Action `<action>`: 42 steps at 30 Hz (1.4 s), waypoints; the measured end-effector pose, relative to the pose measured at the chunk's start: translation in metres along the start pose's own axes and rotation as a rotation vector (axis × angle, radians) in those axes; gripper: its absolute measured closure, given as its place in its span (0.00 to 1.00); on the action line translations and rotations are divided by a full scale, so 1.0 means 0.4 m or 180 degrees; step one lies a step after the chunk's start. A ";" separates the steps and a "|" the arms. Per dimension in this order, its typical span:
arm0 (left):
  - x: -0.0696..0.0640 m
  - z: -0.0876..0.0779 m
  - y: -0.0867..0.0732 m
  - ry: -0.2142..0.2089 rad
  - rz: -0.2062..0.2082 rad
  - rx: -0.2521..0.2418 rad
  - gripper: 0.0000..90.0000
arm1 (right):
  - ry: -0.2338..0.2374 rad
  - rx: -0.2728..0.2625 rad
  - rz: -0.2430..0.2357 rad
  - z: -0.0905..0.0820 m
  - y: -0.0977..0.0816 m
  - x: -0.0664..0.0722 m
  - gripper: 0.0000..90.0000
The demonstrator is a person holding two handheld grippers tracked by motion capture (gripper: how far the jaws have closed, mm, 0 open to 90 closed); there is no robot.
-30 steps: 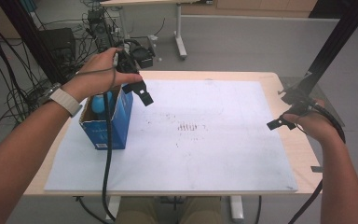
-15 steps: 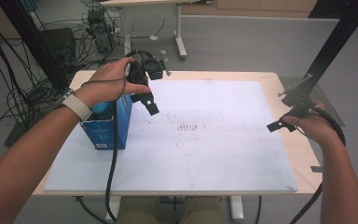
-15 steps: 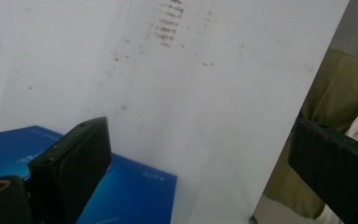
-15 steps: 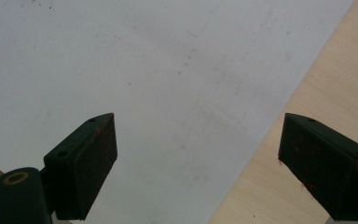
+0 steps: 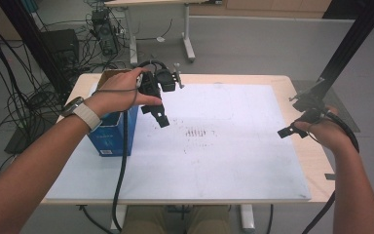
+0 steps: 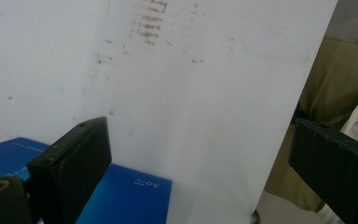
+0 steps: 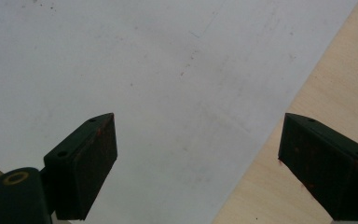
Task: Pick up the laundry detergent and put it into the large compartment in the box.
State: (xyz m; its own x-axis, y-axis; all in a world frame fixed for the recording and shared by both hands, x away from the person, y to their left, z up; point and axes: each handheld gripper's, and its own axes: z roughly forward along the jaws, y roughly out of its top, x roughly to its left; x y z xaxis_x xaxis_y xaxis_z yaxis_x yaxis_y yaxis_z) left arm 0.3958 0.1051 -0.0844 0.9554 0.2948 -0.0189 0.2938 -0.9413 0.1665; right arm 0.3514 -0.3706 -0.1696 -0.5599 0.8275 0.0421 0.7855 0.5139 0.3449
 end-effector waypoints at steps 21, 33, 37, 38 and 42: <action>-0.020 0.039 0.002 -0.0081 0.0005 0.0043 0.07 | 0.0005 0.0002 0.0004 0.002 0.000 0.000 0.13; -0.025 0.039 -0.014 -0.0069 -0.0004 -0.0007 0.07 | 0.0001 -0.0009 -0.0001 0.003 0.001 0.007 0.13; -0.025 0.040 -0.016 -0.0074 -0.0005 0.0005 0.07 | 0.0003 -0.0009 -0.0016 0.002 0.002 0.011 0.13; -0.026 0.040 -0.018 -0.0073 -0.0015 -0.0002 0.07 | 0.0001 -0.0008 -0.0017 0.002 0.002 0.012 0.13; -0.025 0.040 -0.019 -0.0066 -0.0018 -0.0007 0.07 | -0.0007 -0.0010 -0.0010 0.000 0.001 0.013 0.13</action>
State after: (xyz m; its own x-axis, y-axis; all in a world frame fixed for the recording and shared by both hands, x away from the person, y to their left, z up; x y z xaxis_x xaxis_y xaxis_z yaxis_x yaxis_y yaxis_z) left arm 0.3845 0.1067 -0.1012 0.9541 0.2967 -0.0402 0.2992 -0.9392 0.1686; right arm 0.3489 -0.3662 -0.1694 -0.5619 0.8263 0.0389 0.7828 0.5159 0.3479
